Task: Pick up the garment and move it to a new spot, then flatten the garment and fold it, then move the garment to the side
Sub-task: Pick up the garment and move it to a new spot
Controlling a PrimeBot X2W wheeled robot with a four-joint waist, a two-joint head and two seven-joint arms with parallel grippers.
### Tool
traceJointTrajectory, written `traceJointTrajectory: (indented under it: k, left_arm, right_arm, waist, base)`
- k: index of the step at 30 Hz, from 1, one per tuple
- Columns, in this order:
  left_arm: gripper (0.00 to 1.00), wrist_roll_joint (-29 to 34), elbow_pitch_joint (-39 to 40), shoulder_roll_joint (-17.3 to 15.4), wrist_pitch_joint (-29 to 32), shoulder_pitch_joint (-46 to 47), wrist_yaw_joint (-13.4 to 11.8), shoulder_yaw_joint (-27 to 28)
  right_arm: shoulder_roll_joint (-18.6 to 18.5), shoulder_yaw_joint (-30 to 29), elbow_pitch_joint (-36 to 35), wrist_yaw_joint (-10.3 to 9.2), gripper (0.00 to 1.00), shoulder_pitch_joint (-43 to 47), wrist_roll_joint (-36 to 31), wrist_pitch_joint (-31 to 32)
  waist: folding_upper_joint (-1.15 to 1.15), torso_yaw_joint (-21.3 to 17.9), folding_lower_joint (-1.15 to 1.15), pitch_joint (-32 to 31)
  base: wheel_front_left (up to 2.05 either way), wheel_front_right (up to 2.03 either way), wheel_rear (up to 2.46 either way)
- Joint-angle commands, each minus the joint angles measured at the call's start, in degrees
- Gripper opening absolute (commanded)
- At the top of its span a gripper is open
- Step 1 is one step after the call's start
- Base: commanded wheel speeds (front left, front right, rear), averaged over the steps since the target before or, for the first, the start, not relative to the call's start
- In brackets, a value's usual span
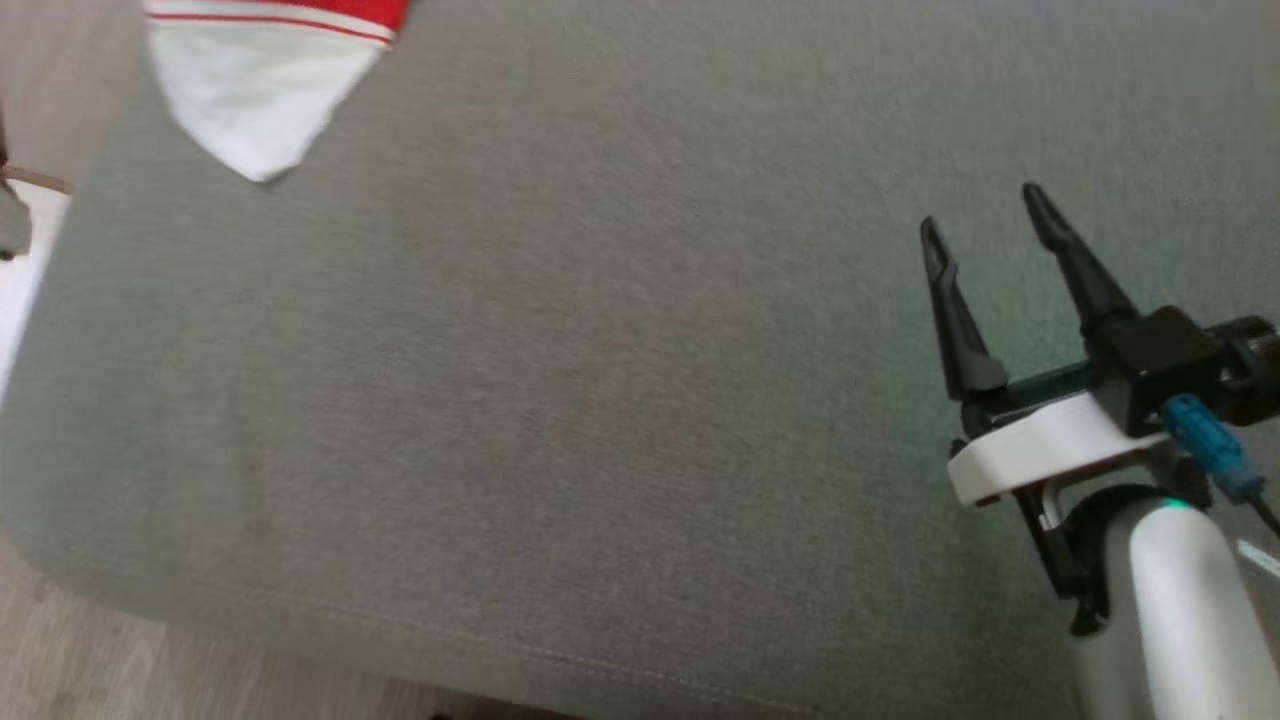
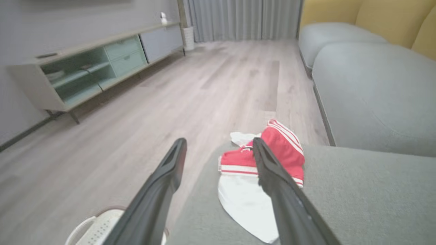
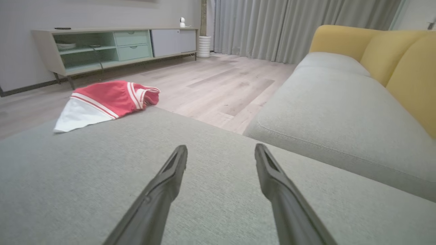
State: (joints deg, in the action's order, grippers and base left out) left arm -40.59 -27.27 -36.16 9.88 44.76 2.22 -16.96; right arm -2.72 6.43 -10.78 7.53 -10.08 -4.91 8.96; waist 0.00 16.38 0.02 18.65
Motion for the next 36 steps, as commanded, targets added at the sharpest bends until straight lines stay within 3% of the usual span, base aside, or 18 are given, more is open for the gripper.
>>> traceJointTrajectory:
  k: [1, 11, 25, 26, 27, 28, 29, 31, 36]
  left_arm:
    - [1.0, -0.2, -0.9, -2.4, 1.6, 3.4, 0.9, 1.3]
    - [1.0, -1.7, -12.3, 2.9, 5.0, 8.9, 4.6, -4.6]
    - [1.0, -2.3, -23.2, 4.0, 7.8, 11.6, 5.2, -9.2]
    - [0.93, -2.3, -23.6, 4.0, 7.6, 11.8, 5.2, -9.5]
    - [0.78, -2.4, -23.9, 4.1, 7.3, 12.0, 5.2, -9.7]
    - [0.47, -2.5, -24.2, 4.1, 6.9, 12.2, 5.2, -9.8]
    - [0.39, -2.5, -24.6, 4.1, 6.4, 12.4, 5.2, -10.0]
    - [0.0, -2.3, -25.3, 4.1, 5.4, 12.7, 5.2, -10.4]
    - [0.0, -1.4, -27.3, 3.9, 1.9, 14.1, 5.2, -11.1]
  right_arm:
    - [-0.2, 0.8, -3.3, -0.04, 1.0, -2.3, -0.7, 0.7]
    - [-0.2, -1.4, -8.6, -0.04, 1.0, -1.6, -2.7, 2.6]
    - [-0.2, -2.1, -9.8, -0.04, 1.0, -2.0, -3.1, 2.8]
    - [-0.2, -2.1, -9.8, -0.04, 1.0, -2.1, -3.1, 2.8]
    - [-0.2, -2.1, -9.8, -0.04, 1.0, -2.2, -3.2, 2.8]
    - [-0.2, -2.1, -9.8, -0.04, 1.0, -2.2, -3.2, 2.8]
    - [-0.2, -2.1, -9.8, -0.04, 1.0, -2.3, -3.2, 2.8]
    - [-0.2, -2.1, -9.8, -0.04, 1.0, -2.4, -3.2, 2.8]
    - [-0.2, -2.5, -9.5, -0.04, 1.0, -2.6, -3.1, 2.5]
  waist:
    - [0.0, -4.5, -0.02, 6.2]
    - [0.0, -5.3, -0.02, 12.2]
    - [0.0, -5.4, -0.02, 13.8]
    - [0.0, -5.4, -0.02, 13.9]
    - [0.0, -5.4, -0.02, 14.1]
    - [0.0, -5.5, -0.02, 14.2]
    - [0.0, -5.5, -0.02, 14.2]
    - [0.0, -5.7, -0.02, 14.4]
    - [0.0, -6.0, -0.02, 14.3]
  base:
    - [0.0, 0.0, 0.0]
    - [0.0, 0.0, 0.0]
    - [0.0, 0.0, 0.0]
    - [0.0, 0.0, 0.0]
    - [0.0, 0.0, 0.0]
    - [0.0, 0.0, 0.0]
    - [0.0, 0.0, 0.0]
    - [0.0, 0.0, 0.0]
    - [0.0, 0.0, 0.0]
